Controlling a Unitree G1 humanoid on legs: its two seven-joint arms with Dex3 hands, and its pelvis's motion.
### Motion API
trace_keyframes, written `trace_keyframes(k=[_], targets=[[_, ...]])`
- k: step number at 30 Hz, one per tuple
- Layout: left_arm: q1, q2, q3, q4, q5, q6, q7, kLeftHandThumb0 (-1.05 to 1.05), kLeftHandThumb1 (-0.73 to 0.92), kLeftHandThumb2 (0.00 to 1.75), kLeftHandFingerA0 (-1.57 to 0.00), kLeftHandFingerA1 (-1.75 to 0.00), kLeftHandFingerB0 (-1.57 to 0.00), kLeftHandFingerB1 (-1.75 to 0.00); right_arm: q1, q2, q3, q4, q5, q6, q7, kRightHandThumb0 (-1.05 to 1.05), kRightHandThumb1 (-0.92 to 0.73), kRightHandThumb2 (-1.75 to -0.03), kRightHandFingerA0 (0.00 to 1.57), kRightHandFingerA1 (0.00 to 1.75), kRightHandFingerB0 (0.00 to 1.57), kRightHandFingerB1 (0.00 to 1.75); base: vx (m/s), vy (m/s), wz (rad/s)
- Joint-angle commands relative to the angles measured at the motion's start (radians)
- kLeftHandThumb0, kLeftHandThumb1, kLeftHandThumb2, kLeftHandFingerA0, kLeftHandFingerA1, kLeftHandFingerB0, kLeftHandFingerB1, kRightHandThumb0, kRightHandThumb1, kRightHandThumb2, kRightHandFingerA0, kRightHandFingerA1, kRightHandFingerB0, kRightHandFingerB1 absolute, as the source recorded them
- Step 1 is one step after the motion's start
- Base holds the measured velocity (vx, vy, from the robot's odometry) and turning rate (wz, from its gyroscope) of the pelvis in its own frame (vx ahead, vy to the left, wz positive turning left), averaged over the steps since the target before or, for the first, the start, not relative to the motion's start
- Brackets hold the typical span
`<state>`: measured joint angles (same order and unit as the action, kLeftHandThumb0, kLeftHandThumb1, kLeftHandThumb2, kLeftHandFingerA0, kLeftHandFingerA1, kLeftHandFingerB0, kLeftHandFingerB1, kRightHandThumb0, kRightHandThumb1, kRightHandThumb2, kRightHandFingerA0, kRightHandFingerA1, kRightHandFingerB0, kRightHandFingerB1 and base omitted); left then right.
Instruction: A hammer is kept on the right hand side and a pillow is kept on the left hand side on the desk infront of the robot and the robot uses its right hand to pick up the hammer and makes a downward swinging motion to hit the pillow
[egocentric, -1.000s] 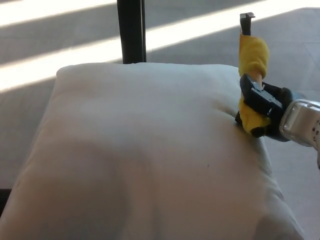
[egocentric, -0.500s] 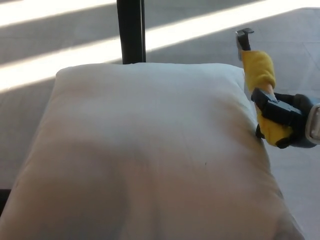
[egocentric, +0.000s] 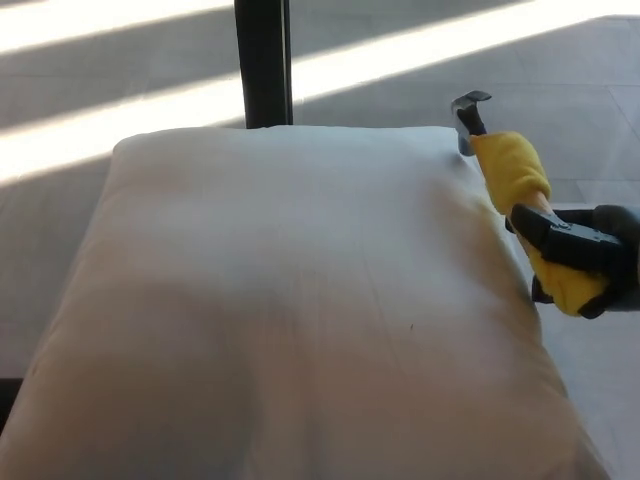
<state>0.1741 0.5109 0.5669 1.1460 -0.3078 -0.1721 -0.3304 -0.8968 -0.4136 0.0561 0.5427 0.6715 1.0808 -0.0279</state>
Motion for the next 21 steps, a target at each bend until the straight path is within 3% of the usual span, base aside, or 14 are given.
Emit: trace_keyframes(k=[1,4,6,7,13,16,21], targets=[[0.022,0.045,0.002,0.024,0.002,-0.001,-0.003,-0.75,0.88,0.68,-0.76,-0.60,-0.78,-0.48,-0.067,-0.165,0.056,-0.062,0.008,0.032,0.437,-0.34,-0.56,-1.13,1.02,1.75,0.79,1.58,0.00,0.000,0.00],[0.020,0.044,-0.003,0.022,0.008,0.009,0.015,-0.76,0.87,0.66,-0.75,-0.58,-0.77,-0.47,-0.083,-0.158,0.050,-0.044,0.005,0.013,0.453,-0.36,-0.58,-1.09,1.02,1.75,0.84,1.50,0.00,0.000,0.00],[0.021,0.044,-0.006,0.022,0.010,-0.001,0.006,-0.74,0.88,0.67,-0.72,-0.55,-0.74,-0.46,-0.111,-0.156,0.047,-0.025,0.008,0.005,0.486,-0.39,-0.56,-1.10,1.02,1.75,0.80,1.67,0.00,0.000,0.00],[0.019,0.043,-0.003,0.025,0.007,-0.002,0.003,-0.74,0.88,0.67,-0.72,-0.55,-0.74,-0.46,-0.135,-0.154,0.051,-0.015,0.001,-0.011,0.504,-0.39,-0.56,-1.10,1.02,1.75,0.80,1.67,0.00,0.000,0.00],[0.025,0.041,-0.005,0.010,0.007,0.004,0.004,-0.74,0.89,0.67,-0.70,-0.57,-0.74,-0.47,-0.200,-0.138,0.026,0.029,0.002,0.006,0.498,-0.38,-0.62,-1.03,1.00,1.75,0.78,1.63,0.00,0.000,0.00],[0.025,0.035,-0.004,0.016,0.005,0.000,0.003,-0.74,0.89,0.67,-0.71,-0.58,-0.74,-0.47,-0.247,-0.129,0.023,0.079,0.001,0.018,0.520,-0.36,-0.59,-1.12,1.04,1.75,0.81,1.57,0.00,0.000,0.00],[0.024,0.032,-0.006,0.014,0.007,0.001,0.012,-0.74,0.89,0.67,-0.72,-0.58,-0.74,-0.47,-0.284,-0.111,0.006,0.114,-0.023,-0.002,0.486,-0.36,-0.58,-1.09,1.04,1.75,0.80,1.69,0.00,0.000,0.00]])
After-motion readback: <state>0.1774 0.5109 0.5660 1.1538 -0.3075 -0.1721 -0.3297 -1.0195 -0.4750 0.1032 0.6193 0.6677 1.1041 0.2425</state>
